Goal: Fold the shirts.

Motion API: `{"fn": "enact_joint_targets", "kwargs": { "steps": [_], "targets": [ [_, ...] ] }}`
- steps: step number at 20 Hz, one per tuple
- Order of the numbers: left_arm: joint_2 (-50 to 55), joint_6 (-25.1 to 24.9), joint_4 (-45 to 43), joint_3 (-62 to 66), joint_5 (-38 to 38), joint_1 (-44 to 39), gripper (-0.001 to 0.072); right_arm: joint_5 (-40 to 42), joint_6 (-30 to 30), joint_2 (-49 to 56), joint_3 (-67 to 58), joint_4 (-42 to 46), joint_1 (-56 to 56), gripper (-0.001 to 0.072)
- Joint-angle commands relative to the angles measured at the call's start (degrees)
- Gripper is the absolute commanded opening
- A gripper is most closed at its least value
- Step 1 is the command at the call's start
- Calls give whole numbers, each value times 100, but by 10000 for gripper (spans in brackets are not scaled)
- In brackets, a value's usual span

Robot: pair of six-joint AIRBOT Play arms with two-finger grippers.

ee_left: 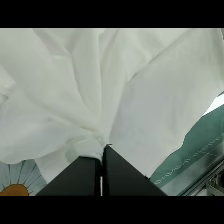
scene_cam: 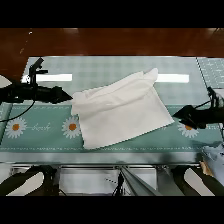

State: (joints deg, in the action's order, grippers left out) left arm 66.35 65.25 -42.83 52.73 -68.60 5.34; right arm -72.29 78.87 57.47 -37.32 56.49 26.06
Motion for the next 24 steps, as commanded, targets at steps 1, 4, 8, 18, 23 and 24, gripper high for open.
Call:
{"fn": "enact_joint_targets", "kwargs": {
  "steps": [1,4,8,18,23,24],
  "targets": [
    [4,-11,0,-2,-4,-2,24,293,-11,-140,859,-455,20,549],
    [4,-11,0,-2,-4,-2,24,623,-15,-140,1198,-586,17,549],
    [4,-11,0,-2,-2,-2,24,1421,4,-138,1484,-960,-188,543],
    [4,-11,0,0,-2,0,24,4118,1401,870,1484,-1257,-2192,268],
    [-4,-76,42,343,13,94,24,4448,662,184,658,-1641,-2057,24],
    [-2,-79,149,538,13,157,24,4647,654,-17,302,-1611,-1943,23]
  ]
}}
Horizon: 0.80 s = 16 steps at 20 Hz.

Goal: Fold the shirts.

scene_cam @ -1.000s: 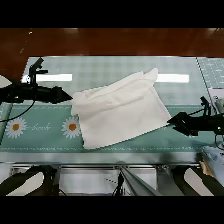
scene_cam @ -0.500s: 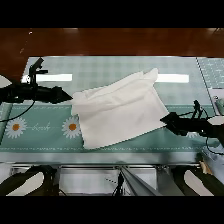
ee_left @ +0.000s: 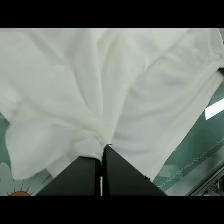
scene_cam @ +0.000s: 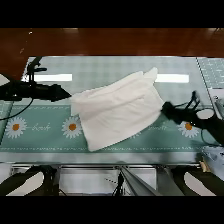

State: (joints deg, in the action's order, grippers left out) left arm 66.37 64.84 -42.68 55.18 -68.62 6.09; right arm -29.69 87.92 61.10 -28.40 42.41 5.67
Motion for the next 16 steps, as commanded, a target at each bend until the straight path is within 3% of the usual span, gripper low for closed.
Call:
{"fn": "enact_joint_targets", "kwargs": {
  "steps": [1,5,10,15,16],
  "targets": [
    [-4,-90,297,492,15,155,24,621,-251,-501,-953,-195,212,24],
    [-2,-114,1217,1110,-114,289,23,992,-280,-247,-2590,-79,581,24],
    [20,-111,938,855,-660,-50,23,850,-289,680,-3556,155,605,24],
    [20,-118,894,245,-649,-70,24,-214,-291,1298,-3569,680,608,36],
    [20,-118,894,155,-645,-70,24,-459,-293,1314,-3569,955,608,206]
  ]
}}
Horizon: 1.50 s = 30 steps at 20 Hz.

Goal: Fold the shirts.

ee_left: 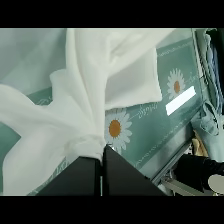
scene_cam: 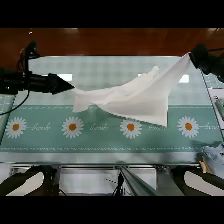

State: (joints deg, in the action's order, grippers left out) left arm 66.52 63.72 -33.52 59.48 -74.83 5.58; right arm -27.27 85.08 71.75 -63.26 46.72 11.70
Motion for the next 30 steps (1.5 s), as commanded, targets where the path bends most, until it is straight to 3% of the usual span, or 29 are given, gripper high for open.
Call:
{"fn": "enact_joint_targets", "kwargs": {
  "steps": [1,2,5,7,8,10,12,15,19,22,25,26,27,29,30],
  "targets": [
    [4,-9,-22,-348,-17,-20,24,-914,-31,208,-83,811,9,408],
    [4,-11,-22,-411,-17,-20,24,-1220,-129,94,-83,1097,72,471],
    [4,-79,-37,-514,13,-24,24,-2417,-319,-428,-83,2498,496,470],
    [7,-157,-37,-560,133,-26,24,-3687,-334,-654,-81,3810,876,457],
    [7,-157,-37,-579,208,-26,23,-4262,-409,-660,-24,4030,1113,458],
    [7,-157,-37,-608,295,-26,24,-4693,-774,-662,442,3292,1576,464],
    [7,-157,-37,-619,302,-26,24,-4806,-1027,-662,1152,2092,1838,537],
    [7,-157,-37,-619,306,-24,24,-4669,-1198,-660,2256,1305,1786,546],
    [7,-155,-35,-619,304,-26,24,-3696,-1220,-660,3178,459,1381,546],
    [7,-157,-37,-616,304,-26,24,-2990,-1099,-640,3316,302,732,545],
    [7,-157,-37,-616,306,-26,24,-2503,-494,-433,3316,304,98,543],
    [7,-157,-37,-616,313,-26,24,-2365,-356,-319,3316,282,-98,531],
    [7,-157,-37,-616,326,-26,24,-2199,-319,-219,3316,219,-280,471],
    [7,-184,-37,-614,350,-22,24,-1812,-326,-186,3287,-17,-511,146],
    [4,-205,-35,-595,387,-11,24,-1818,-339,-234,3185,-155,-494,52]
  ]
}}
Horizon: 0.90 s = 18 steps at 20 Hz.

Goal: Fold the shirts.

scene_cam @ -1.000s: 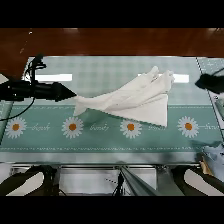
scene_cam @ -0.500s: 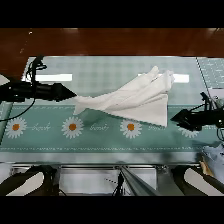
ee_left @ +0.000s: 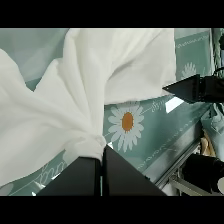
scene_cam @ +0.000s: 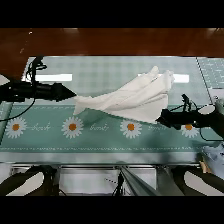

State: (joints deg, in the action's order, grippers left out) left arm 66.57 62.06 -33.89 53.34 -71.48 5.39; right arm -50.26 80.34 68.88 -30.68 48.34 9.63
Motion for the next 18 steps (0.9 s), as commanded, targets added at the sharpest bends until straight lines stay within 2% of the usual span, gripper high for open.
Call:
{"fn": "enact_joint_targets", "kwargs": {
  "steps": [1,4,7,11,13,15,18],
  "targets": [
    [0,-39,11,72,70,39,24,393,15,-66,-256,-385,-243,23],
    [-44,-83,472,490,81,243,23,131,-319,-892,-1189,-450,-57,24],
    [-136,-511,2052,1209,103,573,23,295,-400,-1937,-2398,-439,55,23],
    [-407,-1860,5313,2343,101,892,24,688,-413,-2765,-3993,-439,68,23],
    [-627,-2540,6437,2859,105,935,24,817,-413,-2994,-4618,-428,68,23],
    [-925,-2977,6942,3187,275,935,24,1008,-372,-3176,-5053,-382,68,23],
    [-1567,-3515,6981,3418,691,935,23,1040,37,-3314,-5633,223,68,23]
  ]
}}
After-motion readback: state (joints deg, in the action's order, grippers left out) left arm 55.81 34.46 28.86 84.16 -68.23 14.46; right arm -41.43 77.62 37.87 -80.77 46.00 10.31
